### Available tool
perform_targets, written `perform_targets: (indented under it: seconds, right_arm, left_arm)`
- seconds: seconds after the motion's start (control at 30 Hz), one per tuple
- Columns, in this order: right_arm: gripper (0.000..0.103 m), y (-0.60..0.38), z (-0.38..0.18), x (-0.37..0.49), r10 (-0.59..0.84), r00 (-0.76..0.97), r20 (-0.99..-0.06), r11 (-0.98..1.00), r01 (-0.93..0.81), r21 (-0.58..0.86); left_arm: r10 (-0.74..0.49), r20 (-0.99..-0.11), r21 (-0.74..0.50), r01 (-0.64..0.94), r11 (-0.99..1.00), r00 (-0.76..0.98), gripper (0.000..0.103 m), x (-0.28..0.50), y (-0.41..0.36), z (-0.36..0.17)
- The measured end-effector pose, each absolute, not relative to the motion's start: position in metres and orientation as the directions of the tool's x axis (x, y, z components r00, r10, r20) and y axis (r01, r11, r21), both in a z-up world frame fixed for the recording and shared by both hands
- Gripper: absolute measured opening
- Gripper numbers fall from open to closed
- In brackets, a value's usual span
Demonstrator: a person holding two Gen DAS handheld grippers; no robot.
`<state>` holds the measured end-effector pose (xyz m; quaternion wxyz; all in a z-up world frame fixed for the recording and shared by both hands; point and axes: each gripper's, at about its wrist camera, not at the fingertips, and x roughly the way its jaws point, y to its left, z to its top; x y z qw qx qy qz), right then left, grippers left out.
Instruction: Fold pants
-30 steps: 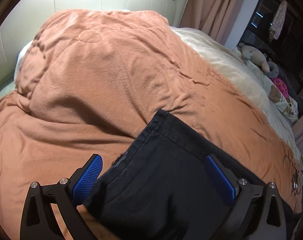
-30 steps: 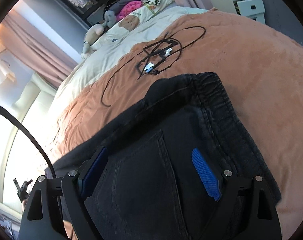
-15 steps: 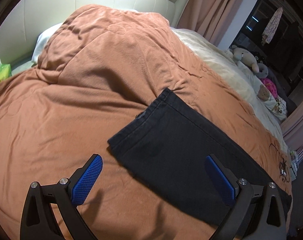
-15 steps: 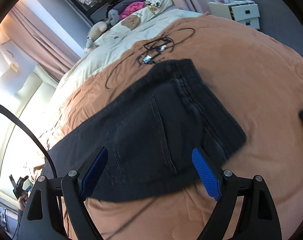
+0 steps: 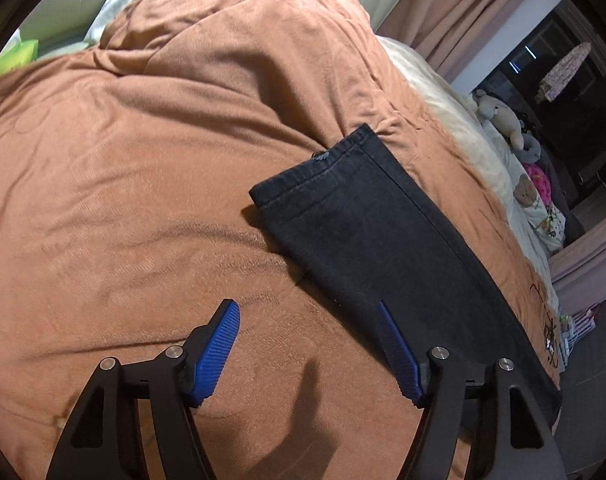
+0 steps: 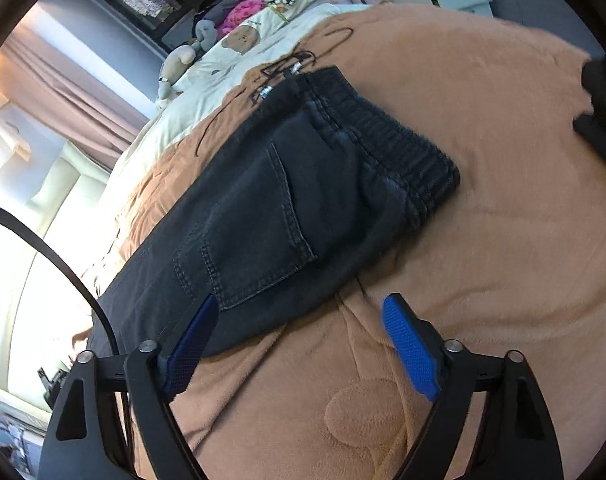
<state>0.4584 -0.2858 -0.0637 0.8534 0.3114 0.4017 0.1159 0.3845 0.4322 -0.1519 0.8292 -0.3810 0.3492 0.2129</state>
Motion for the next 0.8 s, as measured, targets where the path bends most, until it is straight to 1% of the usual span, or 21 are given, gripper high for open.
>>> perform_targets:
  seconds: [0.13, 0.27, 0.4, 0.47, 0.57, 0.7, 0.8]
  right_arm:
    - [0.076, -0.288, -0.075, 0.467, 0.463, 0.646, -0.607, 0.757, 0.067, 0.65]
    - [0.075, -0.288, -0.082, 0.475, 0.48, 0.64, -0.6, 0.736, 0.079, 0.673]
    - [0.074, -0.287, -0.091, 0.486, 0.495, 0.634, -0.594, 0.715, 0.091, 0.693]
    - [0.073, -0.286, -0.095, 0.492, 0.492, 0.633, -0.598, 0.713, 0.101, 0.693]
    - [0.068, -0.285, -0.101, 0.5, 0.488, 0.632, -0.602, 0.707, 0.119, 0.697]
    - [0.068, -0.285, -0.107, 0.505, 0.47, 0.652, -0.595, 0.685, 0.156, 0.712]
    - [0.066, -0.286, -0.108, 0.51, 0.465, 0.668, -0.581, 0.667, 0.166, 0.726]
  left_arm:
    - [0.064, -0.744, -0.501, -0.618, 0.606, 0.665, 0.065, 0.398, 0.437, -0.161]
    - [0.055, -0.755, -0.495, -0.623, 0.606, 0.654, 0.064, 0.413, 0.44, -0.169]
    - [0.04, -0.77, -0.493, -0.634, 0.596, 0.637, 0.057, 0.427, 0.446, -0.18]
    - [0.026, -0.773, -0.504, -0.639, 0.582, 0.634, 0.056, 0.433, 0.448, -0.186]
    - [0.027, -0.777, -0.505, -0.649, 0.57, 0.628, 0.054, 0.438, 0.452, -0.192]
    - [0.035, -0.769, -0.513, -0.649, 0.561, 0.638, 0.053, 0.446, 0.458, -0.193]
    - [0.053, -0.767, -0.506, -0.655, 0.561, 0.639, 0.049, 0.454, 0.465, -0.193]
